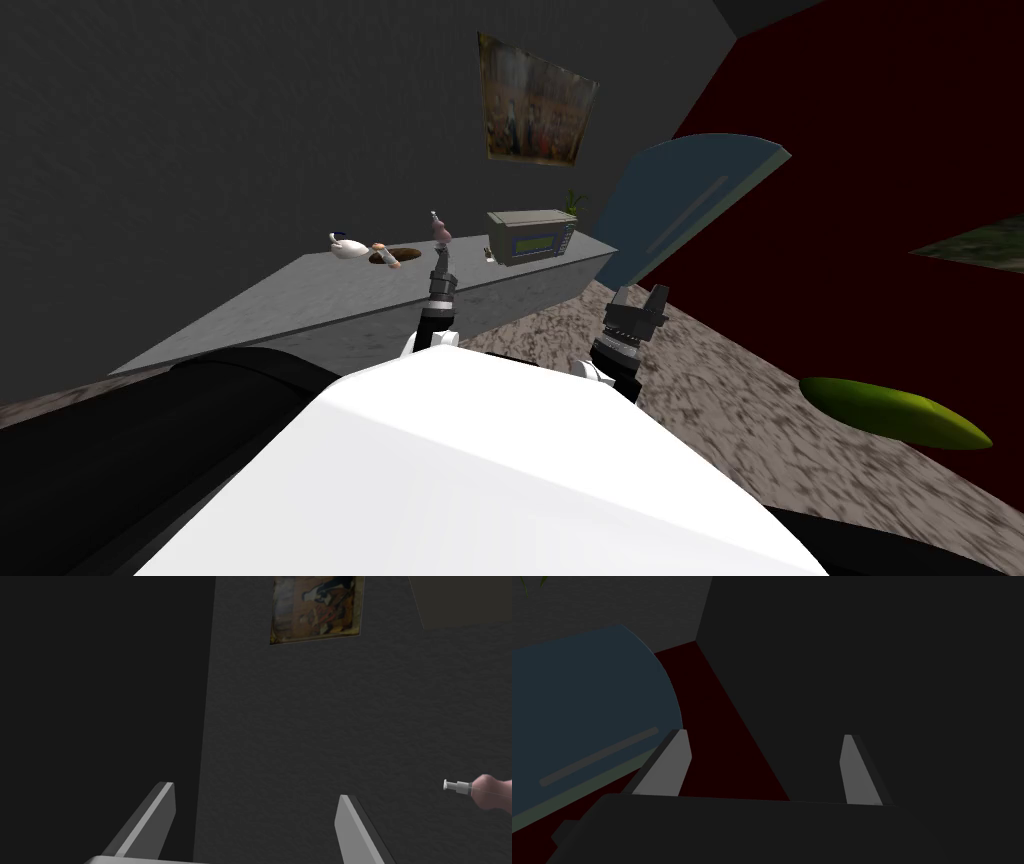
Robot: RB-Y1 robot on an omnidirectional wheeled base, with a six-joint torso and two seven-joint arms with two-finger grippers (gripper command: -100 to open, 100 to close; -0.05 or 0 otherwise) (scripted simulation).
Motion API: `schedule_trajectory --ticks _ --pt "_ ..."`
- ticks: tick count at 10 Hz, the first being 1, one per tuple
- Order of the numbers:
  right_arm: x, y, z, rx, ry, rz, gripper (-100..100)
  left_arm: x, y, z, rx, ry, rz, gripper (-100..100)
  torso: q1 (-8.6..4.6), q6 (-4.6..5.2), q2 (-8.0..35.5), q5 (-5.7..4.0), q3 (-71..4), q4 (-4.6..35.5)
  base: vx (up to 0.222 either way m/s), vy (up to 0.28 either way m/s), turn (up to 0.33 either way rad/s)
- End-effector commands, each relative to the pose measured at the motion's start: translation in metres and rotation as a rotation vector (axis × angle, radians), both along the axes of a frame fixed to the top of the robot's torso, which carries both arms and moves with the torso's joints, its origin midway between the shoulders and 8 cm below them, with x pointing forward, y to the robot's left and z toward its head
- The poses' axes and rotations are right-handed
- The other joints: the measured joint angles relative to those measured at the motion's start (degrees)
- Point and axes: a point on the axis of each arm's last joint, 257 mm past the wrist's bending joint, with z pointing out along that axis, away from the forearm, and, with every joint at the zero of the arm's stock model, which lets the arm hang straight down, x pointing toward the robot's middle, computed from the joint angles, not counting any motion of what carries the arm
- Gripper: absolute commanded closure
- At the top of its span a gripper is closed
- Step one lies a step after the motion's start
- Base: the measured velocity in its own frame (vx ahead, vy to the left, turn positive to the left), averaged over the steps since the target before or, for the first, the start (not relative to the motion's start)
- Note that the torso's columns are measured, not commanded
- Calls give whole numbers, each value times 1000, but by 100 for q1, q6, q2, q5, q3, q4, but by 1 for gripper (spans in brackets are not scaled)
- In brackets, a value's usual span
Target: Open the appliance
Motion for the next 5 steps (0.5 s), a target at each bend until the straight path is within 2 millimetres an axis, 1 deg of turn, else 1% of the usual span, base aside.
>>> schedule_trajectory --ticks 1,5 --pt "0 0 0 0 0 0 0 0 0 0 0 0 0 0 0 0 232 0 -467 235 0 0 0" --pt "0 0 0 0 0 0 0 0 0 0 0 0 0 0 0 0 1845 0 -3692 1846 0 0 0"
